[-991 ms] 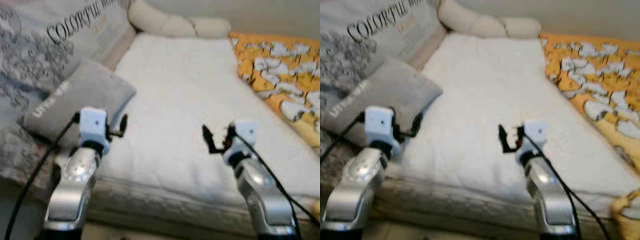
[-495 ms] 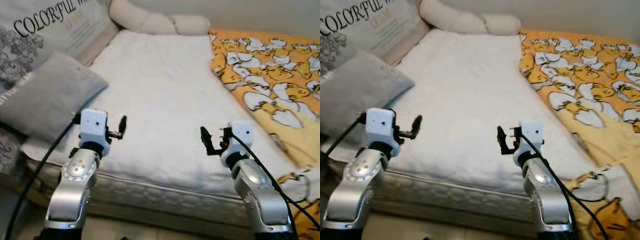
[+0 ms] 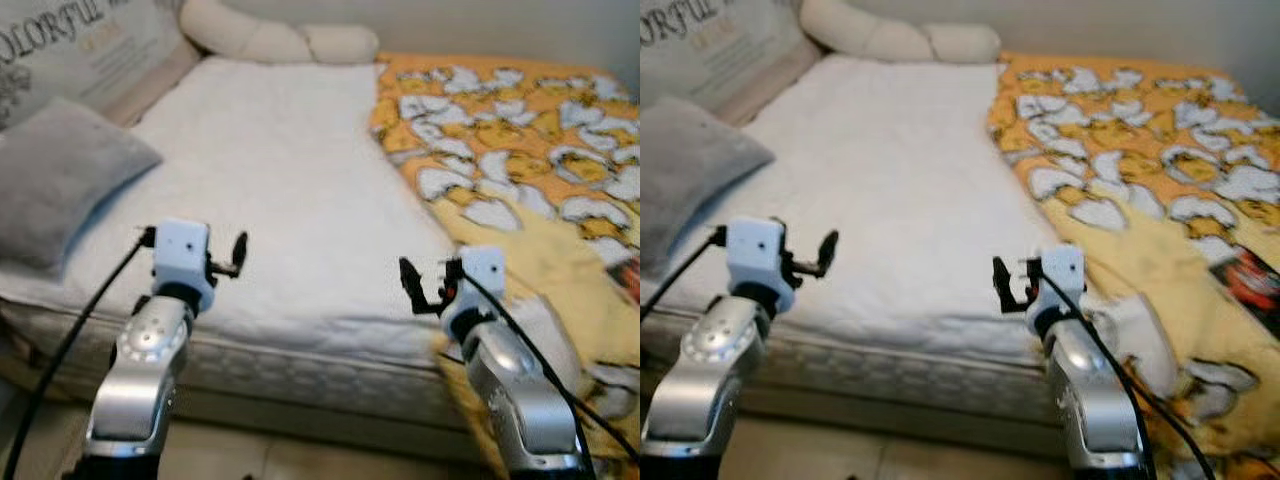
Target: Clean up the room
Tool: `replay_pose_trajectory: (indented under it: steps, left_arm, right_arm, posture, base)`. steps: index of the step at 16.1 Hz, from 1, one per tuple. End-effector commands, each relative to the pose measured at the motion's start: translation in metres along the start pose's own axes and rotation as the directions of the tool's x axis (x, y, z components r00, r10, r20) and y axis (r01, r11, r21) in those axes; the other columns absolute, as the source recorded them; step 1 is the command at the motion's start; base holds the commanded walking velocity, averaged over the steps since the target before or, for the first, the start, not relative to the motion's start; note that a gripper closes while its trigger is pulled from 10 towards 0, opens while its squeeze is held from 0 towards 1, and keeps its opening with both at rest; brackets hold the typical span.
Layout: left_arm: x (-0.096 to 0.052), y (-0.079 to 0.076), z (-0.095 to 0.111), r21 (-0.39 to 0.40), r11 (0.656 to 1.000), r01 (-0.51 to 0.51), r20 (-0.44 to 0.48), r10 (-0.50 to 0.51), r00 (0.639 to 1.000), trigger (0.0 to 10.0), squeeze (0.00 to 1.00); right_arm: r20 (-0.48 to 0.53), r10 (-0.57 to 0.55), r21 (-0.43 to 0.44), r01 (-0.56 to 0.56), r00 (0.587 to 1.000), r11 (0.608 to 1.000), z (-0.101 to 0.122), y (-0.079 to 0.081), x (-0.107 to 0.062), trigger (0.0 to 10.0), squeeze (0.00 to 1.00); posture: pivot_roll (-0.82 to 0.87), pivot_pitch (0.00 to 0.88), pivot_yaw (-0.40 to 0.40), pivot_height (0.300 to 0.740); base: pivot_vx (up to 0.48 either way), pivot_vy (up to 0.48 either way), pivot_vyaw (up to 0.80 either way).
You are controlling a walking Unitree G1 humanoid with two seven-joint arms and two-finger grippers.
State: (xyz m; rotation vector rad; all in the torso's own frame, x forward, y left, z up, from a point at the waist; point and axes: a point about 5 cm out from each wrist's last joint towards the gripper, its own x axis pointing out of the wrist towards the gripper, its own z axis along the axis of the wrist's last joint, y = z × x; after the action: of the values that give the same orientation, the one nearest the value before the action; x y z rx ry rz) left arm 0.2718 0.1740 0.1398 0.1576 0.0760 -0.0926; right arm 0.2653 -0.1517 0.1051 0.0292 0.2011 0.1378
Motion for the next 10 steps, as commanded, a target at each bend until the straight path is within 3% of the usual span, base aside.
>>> replay_pose_trajectory:
  steps: [1,10]
  left_arm:
    - [0.0021,-0.0069,0.004,-0.003,1.0,0.027,0.013,-0.027,1.0,10.0,0.71]
    - [-0.0008,-0.0105,0.002,-0.01,0.999,0.033,0.013,-0.033,0.999,10.0,0.72]
  right_arm:
    - [0.006,-0.006,-0.011,0.006,1.0,1.0,0.0014,-0.0047,-0.0004,10.0,1.0]
    - [0.013,0.003,-0.022,-0.003,1.0,1.0,0.0023,-0.0075,0.0001,10.0,1.0]
  posture:
    - [0.05,0.0,0.028,0.74]
    - [0.05,0.0,0.02,0.74]
  base:
    - [0.0,-0.431,0.0]
    - [0.0,-0.432,0.0]
